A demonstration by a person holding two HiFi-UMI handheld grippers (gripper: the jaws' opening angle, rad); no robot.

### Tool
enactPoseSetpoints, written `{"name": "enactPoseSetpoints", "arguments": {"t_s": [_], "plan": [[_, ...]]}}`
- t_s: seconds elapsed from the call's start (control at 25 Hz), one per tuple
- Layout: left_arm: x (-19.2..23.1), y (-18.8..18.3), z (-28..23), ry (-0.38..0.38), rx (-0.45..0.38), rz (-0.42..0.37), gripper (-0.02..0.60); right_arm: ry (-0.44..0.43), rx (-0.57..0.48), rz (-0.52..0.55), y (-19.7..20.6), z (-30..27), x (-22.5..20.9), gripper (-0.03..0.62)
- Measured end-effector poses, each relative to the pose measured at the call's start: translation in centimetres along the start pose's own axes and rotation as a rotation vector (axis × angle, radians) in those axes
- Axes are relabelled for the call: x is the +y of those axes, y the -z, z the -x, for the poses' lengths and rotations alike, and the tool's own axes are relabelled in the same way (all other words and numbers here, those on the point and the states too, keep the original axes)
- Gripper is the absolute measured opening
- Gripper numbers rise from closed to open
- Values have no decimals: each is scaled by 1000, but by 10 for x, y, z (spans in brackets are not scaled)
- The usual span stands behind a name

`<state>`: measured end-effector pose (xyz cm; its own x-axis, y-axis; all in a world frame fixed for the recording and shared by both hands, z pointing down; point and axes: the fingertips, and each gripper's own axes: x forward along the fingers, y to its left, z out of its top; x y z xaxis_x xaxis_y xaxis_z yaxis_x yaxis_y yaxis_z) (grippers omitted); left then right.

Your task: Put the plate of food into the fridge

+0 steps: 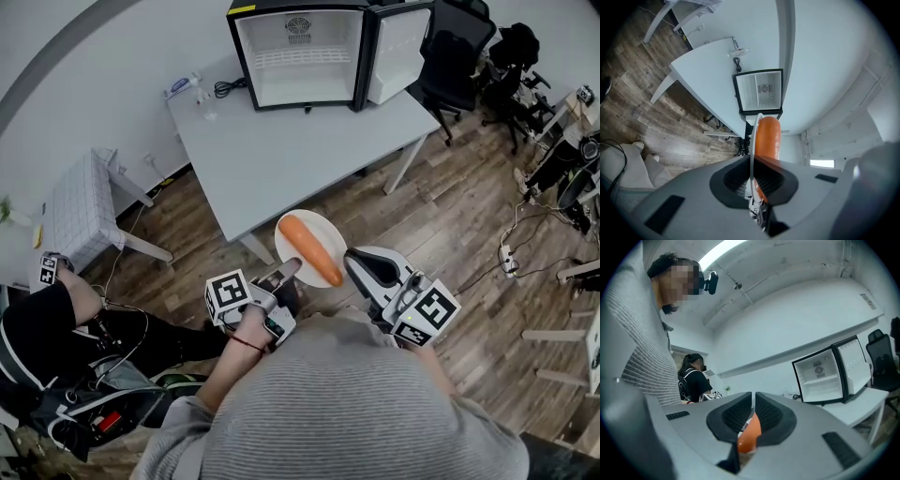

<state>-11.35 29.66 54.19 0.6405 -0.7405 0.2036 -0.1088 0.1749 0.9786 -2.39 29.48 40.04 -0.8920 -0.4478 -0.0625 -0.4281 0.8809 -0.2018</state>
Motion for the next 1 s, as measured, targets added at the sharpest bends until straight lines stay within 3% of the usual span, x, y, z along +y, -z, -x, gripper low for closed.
{"name": "enactPoseSetpoints", "arguments": {"t_s": [0.6, 1.0], "plan": [[2, -15, 3, 13, -11, 34, 25, 33, 4, 0, 0, -17, -13, 15], [1, -39, -26, -15, -41, 31, 25, 18, 0, 0, -7, -34, -64, 15]]}}
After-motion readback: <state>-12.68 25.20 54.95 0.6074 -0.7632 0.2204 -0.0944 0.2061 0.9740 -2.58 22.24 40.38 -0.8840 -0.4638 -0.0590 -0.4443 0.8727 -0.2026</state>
